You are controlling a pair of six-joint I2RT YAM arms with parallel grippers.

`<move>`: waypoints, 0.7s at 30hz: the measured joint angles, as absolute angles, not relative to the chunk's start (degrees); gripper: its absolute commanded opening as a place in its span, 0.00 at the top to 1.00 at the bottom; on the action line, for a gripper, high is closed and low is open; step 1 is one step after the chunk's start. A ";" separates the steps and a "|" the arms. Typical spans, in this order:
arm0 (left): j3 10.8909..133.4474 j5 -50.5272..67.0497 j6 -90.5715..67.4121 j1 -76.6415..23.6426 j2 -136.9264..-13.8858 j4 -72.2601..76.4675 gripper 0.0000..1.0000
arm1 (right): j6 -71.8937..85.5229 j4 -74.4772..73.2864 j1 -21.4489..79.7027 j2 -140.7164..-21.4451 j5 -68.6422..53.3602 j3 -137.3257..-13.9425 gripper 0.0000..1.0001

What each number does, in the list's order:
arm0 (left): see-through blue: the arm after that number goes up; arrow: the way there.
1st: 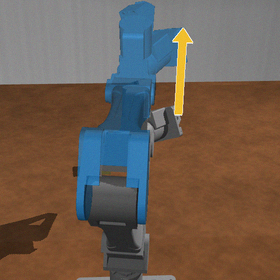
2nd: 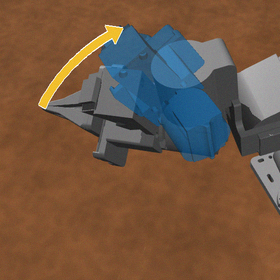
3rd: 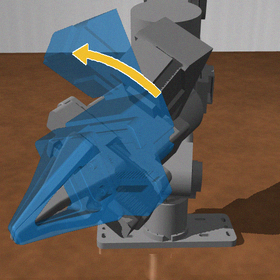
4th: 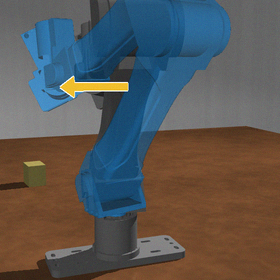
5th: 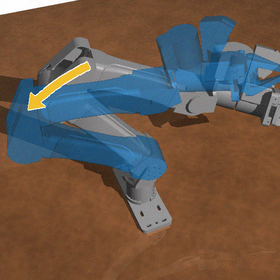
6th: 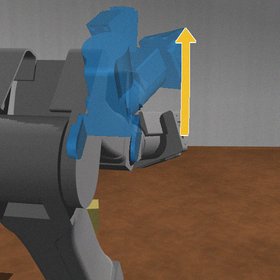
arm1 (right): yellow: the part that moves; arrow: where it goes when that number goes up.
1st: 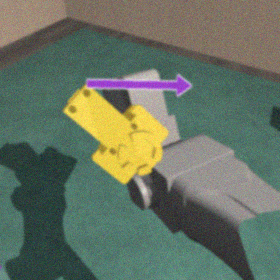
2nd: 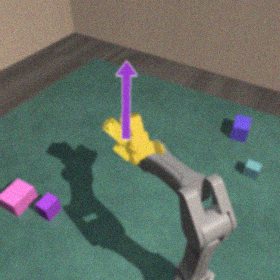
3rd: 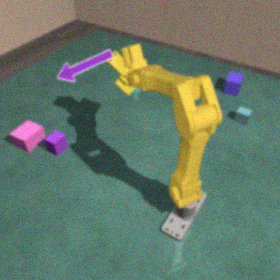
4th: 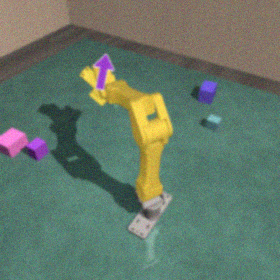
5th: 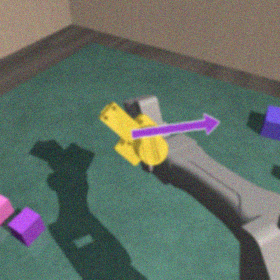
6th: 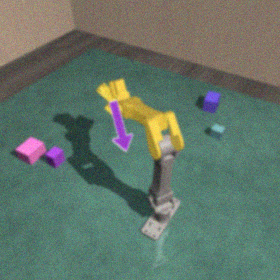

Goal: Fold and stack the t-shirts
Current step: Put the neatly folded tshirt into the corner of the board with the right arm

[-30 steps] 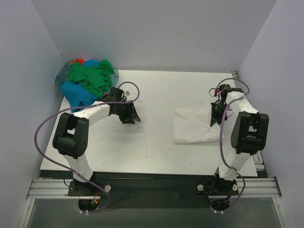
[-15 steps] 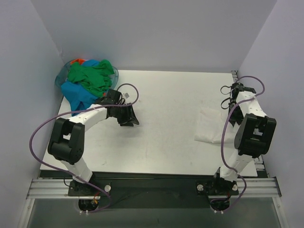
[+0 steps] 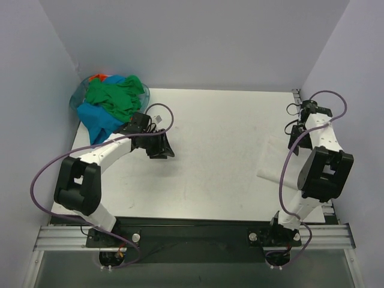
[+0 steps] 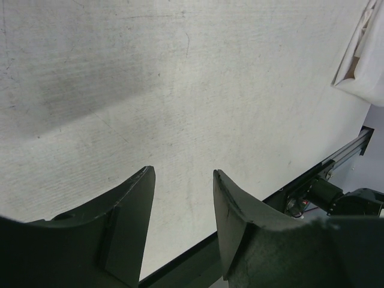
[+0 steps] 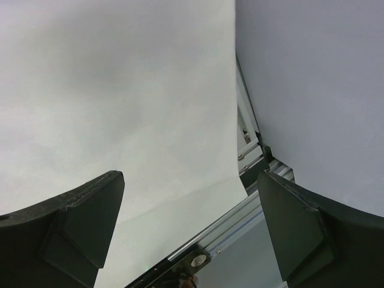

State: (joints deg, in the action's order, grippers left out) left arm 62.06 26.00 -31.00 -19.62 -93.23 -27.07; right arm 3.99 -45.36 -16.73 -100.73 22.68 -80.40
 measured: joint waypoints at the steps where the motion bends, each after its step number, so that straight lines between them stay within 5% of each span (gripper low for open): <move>1: 61.95 25.98 -31.00 -19.62 -92.27 -27.03 0.46 | 4.08 -45.52 -15.49 -100.05 22.76 -80.44 0.00; 13: 57.19 22.37 -31.92 -19.62 -79.13 -26.76 0.46 | 10.96 -44.86 6.42 -82.56 14.55 -81.08 0.00; 21: 52.56 15.42 -32.97 -19.62 -68.73 -26.61 0.46 | 20.58 -36.38 20.80 -69.89 10.13 -66.57 0.00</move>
State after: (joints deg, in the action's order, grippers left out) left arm 52.56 15.42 -32.97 -19.62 -68.73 -26.61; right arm 20.58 -36.38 20.80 -69.89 10.13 -66.57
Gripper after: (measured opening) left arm 0.543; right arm 0.999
